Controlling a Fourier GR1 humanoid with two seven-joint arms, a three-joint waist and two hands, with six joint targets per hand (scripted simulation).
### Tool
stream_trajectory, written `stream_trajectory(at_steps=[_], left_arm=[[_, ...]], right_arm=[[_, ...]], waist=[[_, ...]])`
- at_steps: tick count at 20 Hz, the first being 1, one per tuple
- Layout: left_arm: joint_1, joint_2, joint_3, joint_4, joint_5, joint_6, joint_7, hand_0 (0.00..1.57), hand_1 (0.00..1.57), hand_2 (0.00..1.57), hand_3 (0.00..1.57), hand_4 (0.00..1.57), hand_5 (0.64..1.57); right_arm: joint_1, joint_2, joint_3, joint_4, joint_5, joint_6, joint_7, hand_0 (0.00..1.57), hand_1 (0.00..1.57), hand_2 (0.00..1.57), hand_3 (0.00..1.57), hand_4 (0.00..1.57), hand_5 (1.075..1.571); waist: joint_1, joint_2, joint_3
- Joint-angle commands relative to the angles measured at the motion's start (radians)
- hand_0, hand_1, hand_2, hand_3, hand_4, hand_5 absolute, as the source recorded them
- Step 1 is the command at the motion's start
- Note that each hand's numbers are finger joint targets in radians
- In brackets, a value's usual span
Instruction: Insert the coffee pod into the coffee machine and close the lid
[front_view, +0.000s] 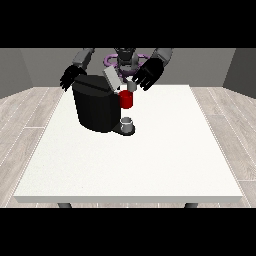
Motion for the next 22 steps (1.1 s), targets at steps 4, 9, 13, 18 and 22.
stream_trajectory(at_steps=[4,9,13,18,22], left_arm=[[-0.027,0.002,0.007,0.018,-0.008,0.000,-0.016,1.29,1.29,1.32,1.22,0.50,1.571],[-0.001,-0.032,-0.016,0.017,-0.031,0.009,-0.008,1.27,1.27,1.30,1.22,0.51,1.571],[0.029,-0.075,-0.025,0.011,-0.042,0.051,-0.009,1.21,1.21,1.26,1.19,0.50,1.571],[0.015,-0.010,-0.005,0.030,-0.034,-0.001,-0.062,1.20,1.20,1.27,1.20,0.50,1.571],[-0.039,0.001,0.015,0.048,-0.034,0.000,-0.026,1.19,1.19,1.27,1.20,0.51,1.571]], right_arm=[[-0.012,0.032,0.022,-0.015,-0.001,-0.049,-0.013,0.00,0.00,0.00,0.00,0.53,1.571],[-0.029,-0.028,-0.029,-0.024,-0.045,0.027,0.049,0.00,0.00,0.00,0.00,0.52,1.571],[0.001,-0.024,-0.039,-0.012,-0.039,0.011,0.013,0.00,0.00,0.00,0.00,0.54,1.571],[0.020,-0.018,-0.025,-0.032,-0.040,0.021,0.005,0.00,0.00,0.00,0.00,0.46,1.571],[0.003,0.011,-0.003,-0.037,-0.015,-0.009,-0.024,0.00,0.00,0.00,0.00,0.45,1.571]], waist=[[-0.005,0.048,-0.0002],[-0.010,0.006,-0.0002],[-0.008,0.002,-0.0003],[-0.003,0.023,-0.0003],[-0.027,0.063,-0.0003]])
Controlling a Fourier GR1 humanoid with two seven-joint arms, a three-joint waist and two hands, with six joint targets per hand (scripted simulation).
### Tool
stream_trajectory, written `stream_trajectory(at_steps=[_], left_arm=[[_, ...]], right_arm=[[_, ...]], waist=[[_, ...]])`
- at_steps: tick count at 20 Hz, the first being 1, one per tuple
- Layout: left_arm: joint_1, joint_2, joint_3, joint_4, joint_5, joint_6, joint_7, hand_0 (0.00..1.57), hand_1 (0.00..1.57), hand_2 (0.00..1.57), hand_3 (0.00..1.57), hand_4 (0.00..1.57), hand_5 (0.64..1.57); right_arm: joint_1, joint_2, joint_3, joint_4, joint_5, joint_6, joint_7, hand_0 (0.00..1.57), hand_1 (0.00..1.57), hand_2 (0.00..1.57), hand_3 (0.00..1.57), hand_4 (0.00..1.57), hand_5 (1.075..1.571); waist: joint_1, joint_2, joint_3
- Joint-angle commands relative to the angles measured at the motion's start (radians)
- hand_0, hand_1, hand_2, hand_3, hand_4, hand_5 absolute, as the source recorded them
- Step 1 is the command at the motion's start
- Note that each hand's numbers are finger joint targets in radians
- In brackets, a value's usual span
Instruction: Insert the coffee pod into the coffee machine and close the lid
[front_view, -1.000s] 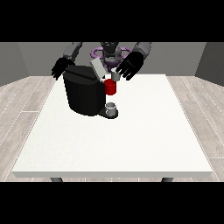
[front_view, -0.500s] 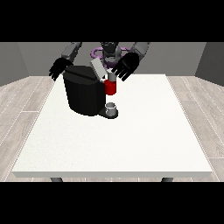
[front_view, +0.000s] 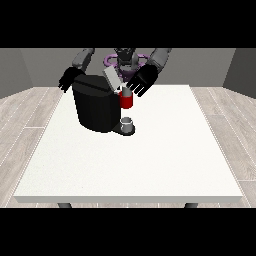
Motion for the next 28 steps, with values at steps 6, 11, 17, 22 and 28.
stream_trajectory(at_steps=[6,11,17,22,28], left_arm=[[-0.034,-0.033,-0.017,0.003,-0.022,-0.026,0.059,1.22,1.22,1.27,1.20,0.49,1.571],[0.010,-0.043,-0.009,0.006,-0.020,-0.008,0.027,1.22,1.22,1.27,1.17,0.48,1.571],[-0.036,-0.001,-0.002,0.012,-0.031,-0.040,0.041,1.13,1.13,1.17,1.03,0.44,1.571],[-0.001,-0.011,-0.014,-0.001,-0.043,-0.030,0.010,1.09,1.09,1.13,0.96,0.40,1.571],[0.006,-0.036,-0.020,-0.001,-0.059,-0.007,0.021,1.07,1.07,1.12,0.97,0.36,1.571]], right_arm=[[-0.044,-0.022,-0.030,0.038,-0.008,-0.007,0.034,0.00,0.00,0.00,0.00,0.45,1.571],[0.005,-0.009,-0.023,0.042,-0.005,-0.002,-0.025,0.00,0.00,0.00,0.00,0.36,1.571],[-0.049,-0.043,-0.036,0.018,-0.013,0.010,0.018,0.00,0.00,0.00,0.00,0.41,1.571],[0.018,0.001,-0.017,0.038,-0.009,0.003,-0.051,0.00,0.00,0.00,0.00,0.48,1.571],[-0.005,-0.012,-0.022,0.045,0.007,-0.013,-0.038,0.00,0.00,0.00,0.00,0.46,1.571]], waist=[[0.023,-0.010,-0.0001],[0.025,0.003,-0.0003],[0.005,0.014,-0.0002],[0.017,0.005,-0.0001],[0.028,0.001,-0.0001]])
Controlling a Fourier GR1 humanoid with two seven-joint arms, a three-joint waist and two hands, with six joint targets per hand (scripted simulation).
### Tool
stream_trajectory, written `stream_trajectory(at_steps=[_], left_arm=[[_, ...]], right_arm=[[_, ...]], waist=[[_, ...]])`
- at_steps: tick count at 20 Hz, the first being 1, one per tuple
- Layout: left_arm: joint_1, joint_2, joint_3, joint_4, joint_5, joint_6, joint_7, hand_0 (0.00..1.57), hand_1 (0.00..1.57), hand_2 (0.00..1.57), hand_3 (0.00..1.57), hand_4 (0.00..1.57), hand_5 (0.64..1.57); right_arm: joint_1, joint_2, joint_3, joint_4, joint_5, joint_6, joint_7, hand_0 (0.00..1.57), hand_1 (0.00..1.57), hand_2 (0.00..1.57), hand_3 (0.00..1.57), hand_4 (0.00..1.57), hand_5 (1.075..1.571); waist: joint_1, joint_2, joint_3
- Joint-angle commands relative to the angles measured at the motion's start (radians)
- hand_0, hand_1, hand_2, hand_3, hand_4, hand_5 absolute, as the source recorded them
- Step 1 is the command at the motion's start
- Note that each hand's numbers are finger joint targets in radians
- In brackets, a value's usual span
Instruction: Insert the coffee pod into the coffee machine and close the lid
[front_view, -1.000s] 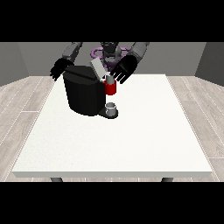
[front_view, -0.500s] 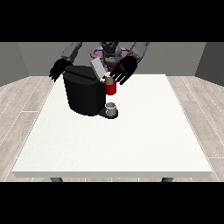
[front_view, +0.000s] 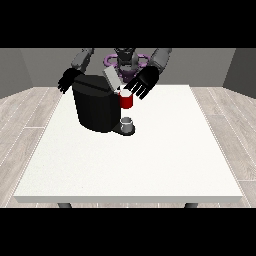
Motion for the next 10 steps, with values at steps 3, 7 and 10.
stream_trajectory(at_steps=[3,7,10], left_arm=[[-0.014,0.030,0.009,0.024,-0.010,-0.015,-0.013,1.02,1.02,1.09,0.90,0.37,1.571],[0.011,-0.036,-0.069,-0.002,-0.068,0.002,-0.034,0.00,0.00,0.00,0.00,0.00,1.571],[0.006,0.013,-0.057,0.008,-0.062,-0.074,-0.026,0.00,0.00,0.00,0.00,0.00,1.571]], right_arm=[[-0.019,0.021,0.021,-0.039,0.013,-0.033,0.051,0.00,0.00,0.00,0.00,0.41,1.571],[-0.009,0.041,0.038,0.001,0.017,-0.067,-0.003,0.00,0.00,0.00,0.00,0.35,1.571],[0.001,-0.006,-0.011,0.026,0.007,-0.024,0.009,0.00,0.00,0.00,0.00,0.34,1.571]], waist=[[-0.013,-0.005,-0.0010],[0.011,0.011,-0.0005],[0.021,-0.017,-0.0005]])
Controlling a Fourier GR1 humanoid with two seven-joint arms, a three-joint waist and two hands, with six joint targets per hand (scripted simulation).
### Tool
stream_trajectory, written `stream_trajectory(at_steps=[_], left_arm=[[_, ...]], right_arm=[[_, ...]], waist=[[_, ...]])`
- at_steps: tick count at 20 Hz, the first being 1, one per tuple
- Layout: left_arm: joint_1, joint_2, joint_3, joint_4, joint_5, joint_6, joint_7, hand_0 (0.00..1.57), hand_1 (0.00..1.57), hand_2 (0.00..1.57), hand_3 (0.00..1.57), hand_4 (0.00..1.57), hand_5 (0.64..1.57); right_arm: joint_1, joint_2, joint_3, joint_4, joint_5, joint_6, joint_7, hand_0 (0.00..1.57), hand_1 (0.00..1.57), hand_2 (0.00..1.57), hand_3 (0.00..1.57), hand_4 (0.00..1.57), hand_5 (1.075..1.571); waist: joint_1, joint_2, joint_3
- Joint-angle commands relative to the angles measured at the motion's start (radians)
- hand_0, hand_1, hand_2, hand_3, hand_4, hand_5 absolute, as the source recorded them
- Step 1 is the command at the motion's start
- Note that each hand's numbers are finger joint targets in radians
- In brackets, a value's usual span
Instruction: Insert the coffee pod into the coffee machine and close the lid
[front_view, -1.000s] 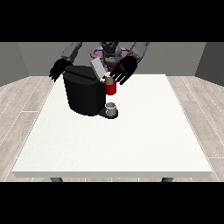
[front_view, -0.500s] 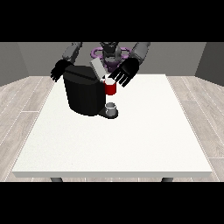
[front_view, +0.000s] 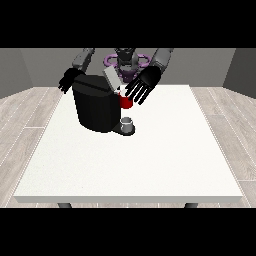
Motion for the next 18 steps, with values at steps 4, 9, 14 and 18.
stream_trajectory(at_steps=[4,9,14,18], left_arm=[[0.002,-0.030,-0.026,-0.007,-0.034,-0.010,0.019,0.00,0.00,0.00,0.00,0.00,1.571],[0.051,-0.020,-0.009,0.002,-0.026,-0.025,0.011,0.00,0.00,0.00,0.00,0.00,1.571],[0.041,-0.051,-0.021,-0.033,-0.037,-0.037,0.038,0.00,0.00,0.00,0.00,0.00,1.571],[0.133,-0.104,-0.001,-0.045,0.002,-0.040,0.042,0.00,0.00,0.00,0.00,0.00,1.571]], right_arm=[[-0.020,-0.010,-0.025,0.040,-0.012,-0.001,-0.008,0.00,0.00,0.00,0.00,0.38,1.571],[0.051,-0.026,-0.019,0.018,-0.027,0.039,0.003,0.00,0.00,0.00,0.00,0.39,1.571],[0.046,0.002,-0.036,0.046,-0.045,0.018,-0.027,0.00,0.00,0.00,0.00,0.39,1.571],[0.145,0.013,-0.017,0.047,-0.025,0.017,-0.063,0.00,0.00,0.00,0.00,0.42,1.571]], waist=[[0.016,-0.013,-0.0005],[0.015,-0.085,-0.0006],[0.043,-0.114,-0.0004],[0.085,-0.209,-0.0005]])
